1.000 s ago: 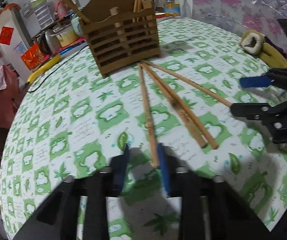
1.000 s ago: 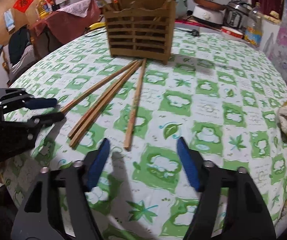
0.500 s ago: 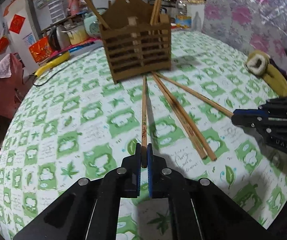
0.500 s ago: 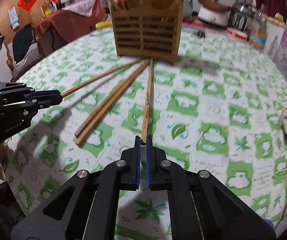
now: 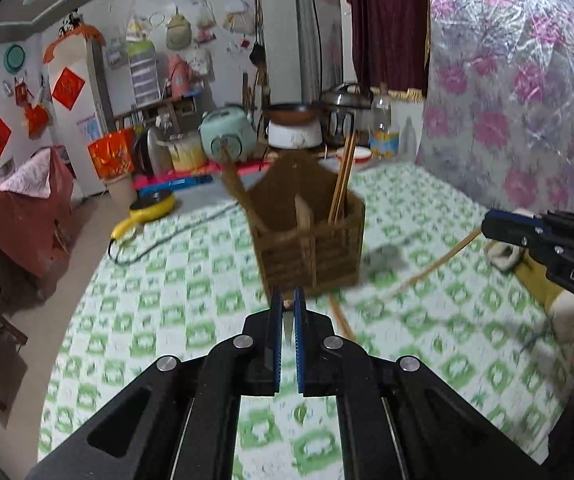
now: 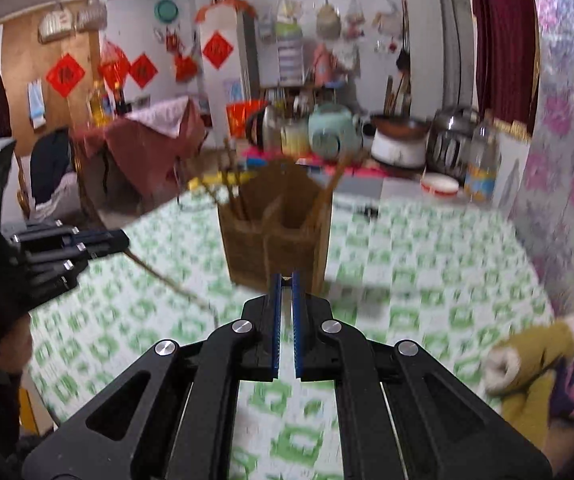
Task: Organize utensils
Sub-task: 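Carry both held chopsticks up over the wooden holder, then open both tools above the wooden holder to release the chopsticks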
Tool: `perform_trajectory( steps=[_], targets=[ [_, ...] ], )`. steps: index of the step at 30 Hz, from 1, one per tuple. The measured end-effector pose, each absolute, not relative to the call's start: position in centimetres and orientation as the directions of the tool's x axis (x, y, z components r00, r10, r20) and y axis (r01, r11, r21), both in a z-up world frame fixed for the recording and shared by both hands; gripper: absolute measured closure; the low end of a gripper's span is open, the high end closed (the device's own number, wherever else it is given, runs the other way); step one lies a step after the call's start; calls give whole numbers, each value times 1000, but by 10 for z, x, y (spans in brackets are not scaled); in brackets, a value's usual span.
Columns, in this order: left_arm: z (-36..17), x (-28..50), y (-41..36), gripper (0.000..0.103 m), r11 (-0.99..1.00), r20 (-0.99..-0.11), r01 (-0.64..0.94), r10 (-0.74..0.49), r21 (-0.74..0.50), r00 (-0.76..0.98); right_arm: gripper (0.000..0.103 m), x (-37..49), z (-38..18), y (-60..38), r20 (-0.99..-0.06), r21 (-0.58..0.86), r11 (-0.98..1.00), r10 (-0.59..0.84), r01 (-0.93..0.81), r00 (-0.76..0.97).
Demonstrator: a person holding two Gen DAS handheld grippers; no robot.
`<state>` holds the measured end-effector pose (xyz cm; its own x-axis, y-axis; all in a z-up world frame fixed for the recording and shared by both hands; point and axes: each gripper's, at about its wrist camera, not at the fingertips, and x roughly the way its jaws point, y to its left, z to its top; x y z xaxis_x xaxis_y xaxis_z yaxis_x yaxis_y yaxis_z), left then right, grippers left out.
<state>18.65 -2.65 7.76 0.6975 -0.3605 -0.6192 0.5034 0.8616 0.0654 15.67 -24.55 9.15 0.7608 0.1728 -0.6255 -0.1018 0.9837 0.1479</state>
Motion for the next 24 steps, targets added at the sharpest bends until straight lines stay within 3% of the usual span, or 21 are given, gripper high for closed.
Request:
perform_trajectory(
  steps=[11,16,19,24],
  targets=[
    [157,223,-40,97,868,-489,495,-444,-27,751,97,207,148,-260,-492,237,967,198,-89,848],
    [183,239,-45,97,882,-398,469,-451,-58,799,97,228,169,-261,-378,227,974,91,-3,921],
    [186,253,-46,97,894,-371,441,-438,-84,819,97,245,168,-266,-311,303,952,72,27,948],
    [173,279,-51,97,899,-393,425,-430,-104,813,97,281,135,-271,-358,364,931,115,25,927]
  ],
)
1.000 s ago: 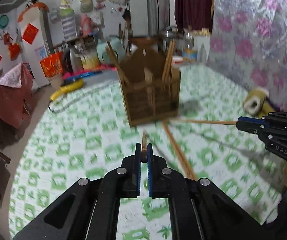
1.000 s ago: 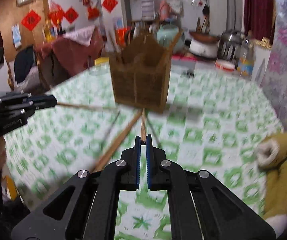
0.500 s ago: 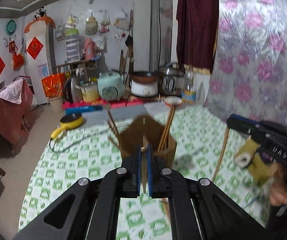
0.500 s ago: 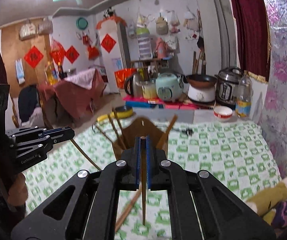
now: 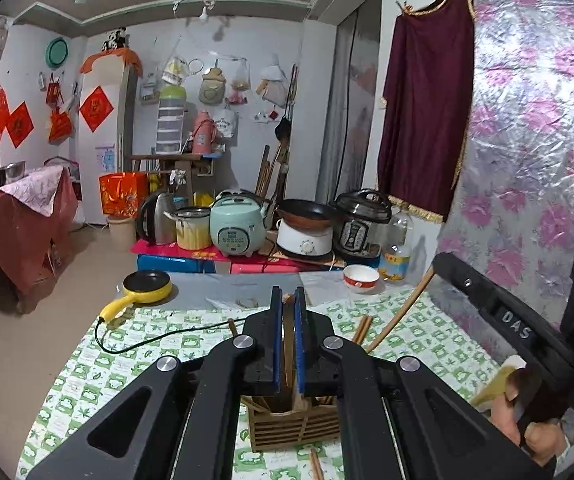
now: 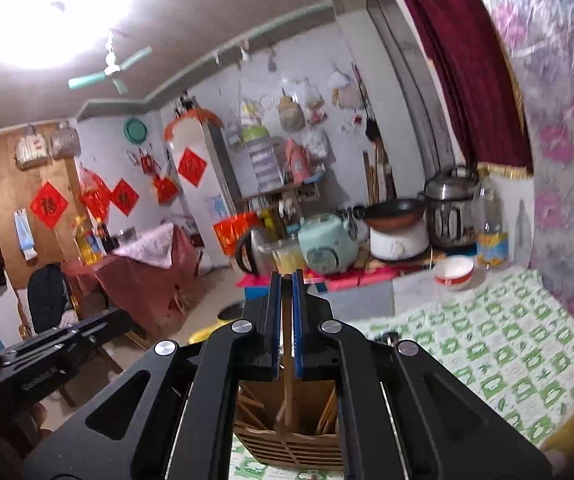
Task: Organize utensils
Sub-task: 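Open both tools above the wooden holder to release the chopsticks, then move both open tools back to the last two chopsticks on the cloth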
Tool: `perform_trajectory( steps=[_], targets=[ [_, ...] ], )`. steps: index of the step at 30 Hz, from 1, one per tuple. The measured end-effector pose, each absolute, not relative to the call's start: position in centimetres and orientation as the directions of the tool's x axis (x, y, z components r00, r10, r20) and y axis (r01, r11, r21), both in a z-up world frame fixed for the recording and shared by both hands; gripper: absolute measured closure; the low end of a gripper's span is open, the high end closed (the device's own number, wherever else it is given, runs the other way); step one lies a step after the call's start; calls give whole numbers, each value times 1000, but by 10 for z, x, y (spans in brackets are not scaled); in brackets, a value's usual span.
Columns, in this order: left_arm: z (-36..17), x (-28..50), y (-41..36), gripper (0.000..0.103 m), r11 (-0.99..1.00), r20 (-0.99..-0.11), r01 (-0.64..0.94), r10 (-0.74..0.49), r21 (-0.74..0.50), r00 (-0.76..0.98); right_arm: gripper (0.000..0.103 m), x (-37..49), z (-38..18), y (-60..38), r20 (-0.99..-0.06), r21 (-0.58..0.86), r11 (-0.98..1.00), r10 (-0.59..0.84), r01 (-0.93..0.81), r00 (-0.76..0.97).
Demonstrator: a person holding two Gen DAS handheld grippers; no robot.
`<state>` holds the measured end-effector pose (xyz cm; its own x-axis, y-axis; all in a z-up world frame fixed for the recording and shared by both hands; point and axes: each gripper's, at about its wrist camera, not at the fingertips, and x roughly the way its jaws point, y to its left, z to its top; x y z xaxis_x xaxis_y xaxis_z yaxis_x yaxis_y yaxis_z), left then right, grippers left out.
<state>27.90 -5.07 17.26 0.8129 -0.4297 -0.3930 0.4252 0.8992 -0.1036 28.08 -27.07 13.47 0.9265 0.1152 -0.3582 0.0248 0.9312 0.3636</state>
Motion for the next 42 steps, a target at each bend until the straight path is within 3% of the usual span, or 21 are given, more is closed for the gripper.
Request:
perform_trajectory(
  steps=[5,13,14,15,16,17,18,19,21,25,35,42],
  targets=[
    [154,307,-51,97,890,-472,431,-447,-148,760,97,302,113,-275,-426,393,919,151,32,892],
    [143,311,-53,97,898,-500,419,-427,-135,753,96,306,106,-267,-456,364,931,149,31,877],
    [142,312,-53,97,898,-506,419,-426,-134,750,91,308,105,-265,-472,354,935,155,25,868],
    [140,313,-54,85,899,-517,417,-423,-135,744,90,314,101,-260,-510,326,945,161,17,845],
    [138,315,-57,49,901,-529,413,-418,-134,739,82,316,99,-258,-531,311,950,162,13,832],
    [136,316,-56,34,909,-529,393,-404,-140,746,67,318,95,-257,-543,304,952,156,20,825],
    [136,315,-55,26,917,-514,373,-390,-141,764,61,317,94,-256,-545,300,953,143,34,826],
    [137,313,-55,26,924,-507,361,-373,-127,777,55,316,94,-257,-543,294,954,121,53,831],
    [139,312,-54,25,926,-504,362,-364,-106,783,55,312,97,-259,-532,289,955,110,58,840],
    [147,304,-42,6,940,-455,321,-338,-117,824,47,304,104,-264,-503,293,953,90,72,859],
    [150,300,-47,6,975,-453,220,-208,-27,867,14,287,117,-262,-442,267,959,39,90,896],
    [156,291,-45,6,991,-399,134,-111,28,910,9,278,124,-263,-417,260,962,31,86,909]
  ],
)
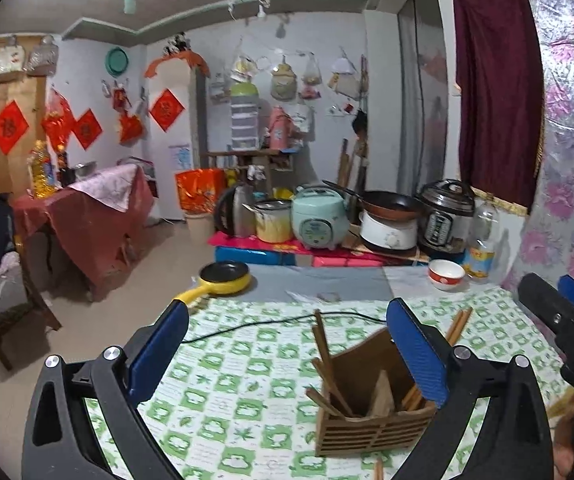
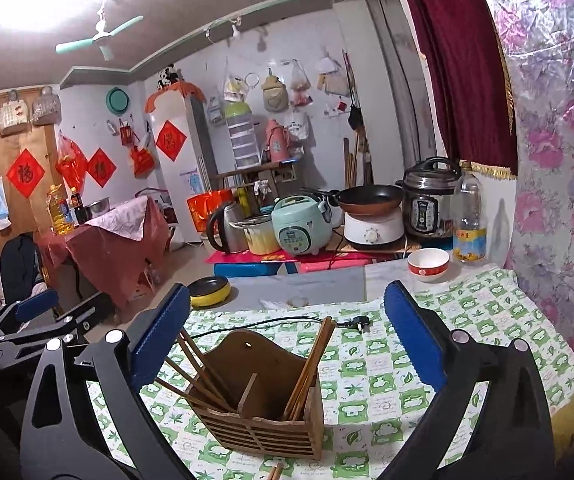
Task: Organize utensils
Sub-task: 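Move both open tools back to the last two chopsticks on the cloth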
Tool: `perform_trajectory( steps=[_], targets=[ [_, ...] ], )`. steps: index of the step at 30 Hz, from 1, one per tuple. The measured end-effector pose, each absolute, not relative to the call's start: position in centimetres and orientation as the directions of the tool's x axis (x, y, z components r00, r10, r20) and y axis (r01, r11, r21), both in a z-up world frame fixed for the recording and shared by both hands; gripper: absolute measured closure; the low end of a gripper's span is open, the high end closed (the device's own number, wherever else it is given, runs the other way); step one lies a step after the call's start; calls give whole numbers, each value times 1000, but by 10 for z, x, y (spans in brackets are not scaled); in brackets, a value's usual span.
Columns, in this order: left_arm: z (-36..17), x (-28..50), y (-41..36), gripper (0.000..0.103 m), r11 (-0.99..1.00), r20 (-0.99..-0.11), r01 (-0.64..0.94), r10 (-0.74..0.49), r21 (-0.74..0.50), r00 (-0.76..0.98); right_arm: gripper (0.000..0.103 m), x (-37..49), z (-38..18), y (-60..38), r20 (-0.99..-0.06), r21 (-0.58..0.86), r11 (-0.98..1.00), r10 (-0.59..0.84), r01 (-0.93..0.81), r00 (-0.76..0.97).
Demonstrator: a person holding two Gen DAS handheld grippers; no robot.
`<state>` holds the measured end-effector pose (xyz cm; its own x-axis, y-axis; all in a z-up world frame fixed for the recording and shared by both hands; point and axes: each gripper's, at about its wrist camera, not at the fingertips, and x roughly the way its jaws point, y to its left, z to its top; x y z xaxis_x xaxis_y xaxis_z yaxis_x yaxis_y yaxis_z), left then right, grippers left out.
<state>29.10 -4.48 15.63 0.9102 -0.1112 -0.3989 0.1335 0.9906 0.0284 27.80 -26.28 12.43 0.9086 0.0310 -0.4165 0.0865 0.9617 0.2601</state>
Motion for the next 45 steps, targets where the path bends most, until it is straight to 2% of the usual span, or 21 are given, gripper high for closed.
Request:
perform_trajectory(
  steps=[7,11,17,21,24,27,32,41,45],
  targets=[
    [166,269,-42,6,996,-312,78,-58,53,948,6,264,130,-261,-407,233,967,4,100,913],
    [163,256,-41,6,996,-291,81,-68,33,954,6,253,126,-262,-434,216,969,-18,124,901],
    [123,236,-34,6,996,-282,80,-66,37,957,6,231,106,-254,-465,175,977,-25,119,885],
    [78,231,-33,6,991,-322,35,7,127,947,6,208,59,-249,-506,100,985,-72,141,860],
    [48,234,-33,6,980,-386,32,47,198,921,6,202,15,-250,-611,57,989,-76,140,788],
    [29,239,-35,6,968,-435,23,92,251,896,6,205,-15,-255,-723,111,988,7,106,690],
    [23,244,-29,6,969,-456,4,112,246,883,6,202,-25,-247,-753,191,981,118,44,648],
    [23,244,-33,6,961,-444,-9,136,277,886,6,178,-35,-206,-784,79,990,135,-118,606],
    [20,248,-30,6,963,-470,-13,144,270,871,6,161,-45,-194,-811,18,981,128,-194,571]
  ],
)
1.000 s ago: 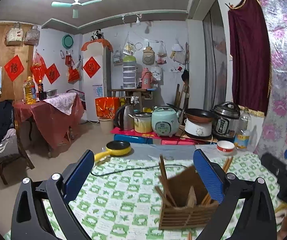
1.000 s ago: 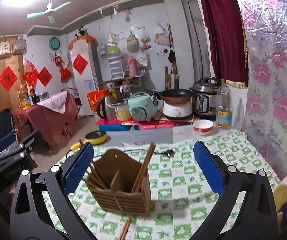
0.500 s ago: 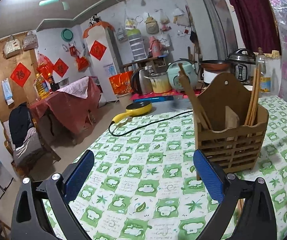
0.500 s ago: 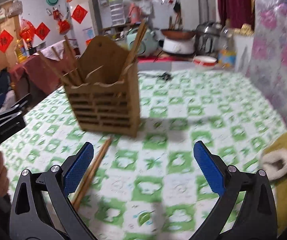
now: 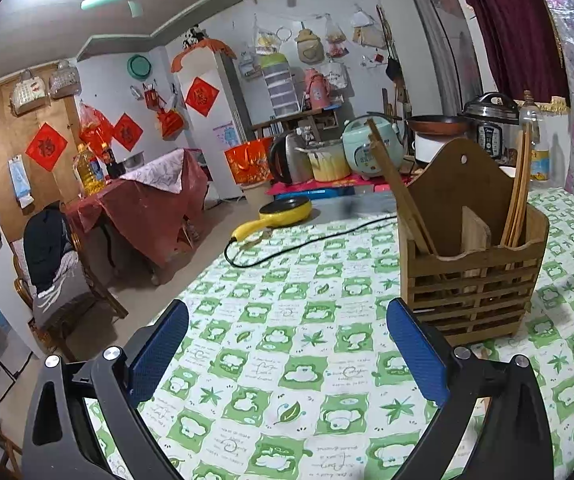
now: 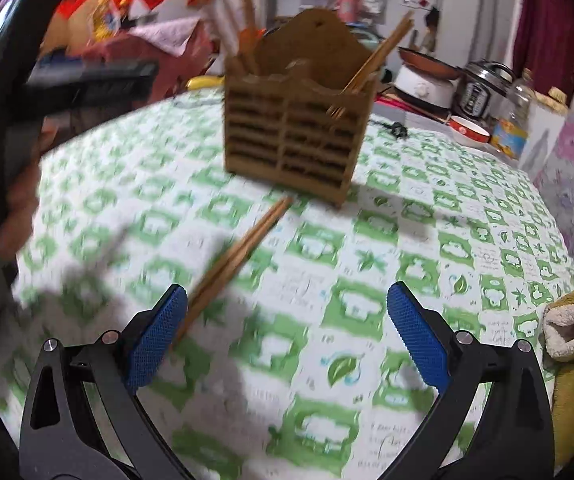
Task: Organize utensils
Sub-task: 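Move both open tools back to the last two chopsticks on the cloth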
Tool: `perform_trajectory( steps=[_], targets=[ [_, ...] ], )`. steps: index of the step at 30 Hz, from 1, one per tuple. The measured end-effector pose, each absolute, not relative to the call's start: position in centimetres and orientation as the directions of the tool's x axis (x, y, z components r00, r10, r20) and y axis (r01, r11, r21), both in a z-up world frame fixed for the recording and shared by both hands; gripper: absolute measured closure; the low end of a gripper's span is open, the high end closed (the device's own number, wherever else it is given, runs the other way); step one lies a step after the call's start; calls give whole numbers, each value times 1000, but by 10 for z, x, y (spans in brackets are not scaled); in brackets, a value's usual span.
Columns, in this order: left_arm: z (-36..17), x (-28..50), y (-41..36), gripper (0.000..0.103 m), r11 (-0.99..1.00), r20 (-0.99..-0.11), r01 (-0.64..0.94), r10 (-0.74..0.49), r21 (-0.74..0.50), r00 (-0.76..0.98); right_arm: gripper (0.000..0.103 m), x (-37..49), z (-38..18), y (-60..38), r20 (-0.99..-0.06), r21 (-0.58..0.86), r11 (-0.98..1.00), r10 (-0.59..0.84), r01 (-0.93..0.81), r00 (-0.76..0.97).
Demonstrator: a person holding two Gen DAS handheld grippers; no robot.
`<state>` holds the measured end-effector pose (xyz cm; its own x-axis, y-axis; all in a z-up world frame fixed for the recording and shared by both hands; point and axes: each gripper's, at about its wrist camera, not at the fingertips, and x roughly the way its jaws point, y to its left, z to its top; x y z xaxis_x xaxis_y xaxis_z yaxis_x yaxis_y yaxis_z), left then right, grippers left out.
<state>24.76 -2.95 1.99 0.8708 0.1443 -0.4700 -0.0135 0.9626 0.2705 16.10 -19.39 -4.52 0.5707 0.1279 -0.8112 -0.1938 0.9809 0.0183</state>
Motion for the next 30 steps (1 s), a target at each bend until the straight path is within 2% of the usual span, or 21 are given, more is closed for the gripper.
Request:
perform_trajectory(
  steps=[8,17,21,25,30],
  targets=[
    [12,254,-27,6,962,-513,-6,150,271,845,6,154,-61,-168,-854,-48,946,127,-320,504],
    [10,254,-32,6,956,-504,-1,156,295,850,6,145,-54,-166,-845,58,921,251,-386,473],
    [9,254,-32,6,954,-506,-2,160,298,848,6,140,-65,-157,-877,-1,908,200,-418,437],
    [3,252,-30,6,955,-536,29,141,296,833,7,145,-67,-194,-882,-10,962,121,-274,455],
    [-16,244,-30,6,949,-633,178,27,258,774,11,147,-66,-243,-871,120,987,158,-111,466]
  ],
)
